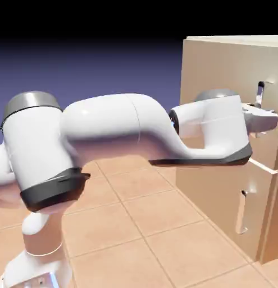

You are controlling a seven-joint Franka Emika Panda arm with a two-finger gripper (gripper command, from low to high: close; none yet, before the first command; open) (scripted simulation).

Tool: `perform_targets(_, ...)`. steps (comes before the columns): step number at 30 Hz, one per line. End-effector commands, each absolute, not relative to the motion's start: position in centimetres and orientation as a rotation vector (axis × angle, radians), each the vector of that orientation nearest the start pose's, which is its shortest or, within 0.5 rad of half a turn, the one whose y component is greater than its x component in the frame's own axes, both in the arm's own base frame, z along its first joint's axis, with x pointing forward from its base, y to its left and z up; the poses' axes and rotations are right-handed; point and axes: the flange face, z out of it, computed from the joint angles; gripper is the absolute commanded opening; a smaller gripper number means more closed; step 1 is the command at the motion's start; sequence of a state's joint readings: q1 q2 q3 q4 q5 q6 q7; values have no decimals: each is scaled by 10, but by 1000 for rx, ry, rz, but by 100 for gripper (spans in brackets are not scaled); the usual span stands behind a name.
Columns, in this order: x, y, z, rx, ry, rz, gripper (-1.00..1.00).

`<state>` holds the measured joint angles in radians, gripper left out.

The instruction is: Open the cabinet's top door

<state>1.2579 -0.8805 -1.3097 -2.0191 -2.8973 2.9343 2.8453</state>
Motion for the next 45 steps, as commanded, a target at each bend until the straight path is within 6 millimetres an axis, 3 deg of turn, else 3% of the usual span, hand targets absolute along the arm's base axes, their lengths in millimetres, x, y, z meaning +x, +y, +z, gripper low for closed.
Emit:
perform_targets(1,497,-149,526,-1760,734,-1763,-100)
perform_targets(25,348,-74,526,-1714,1075,-1972,-100)
perform_targets(45,259,9,526,-1649,1337,-2112,-100)
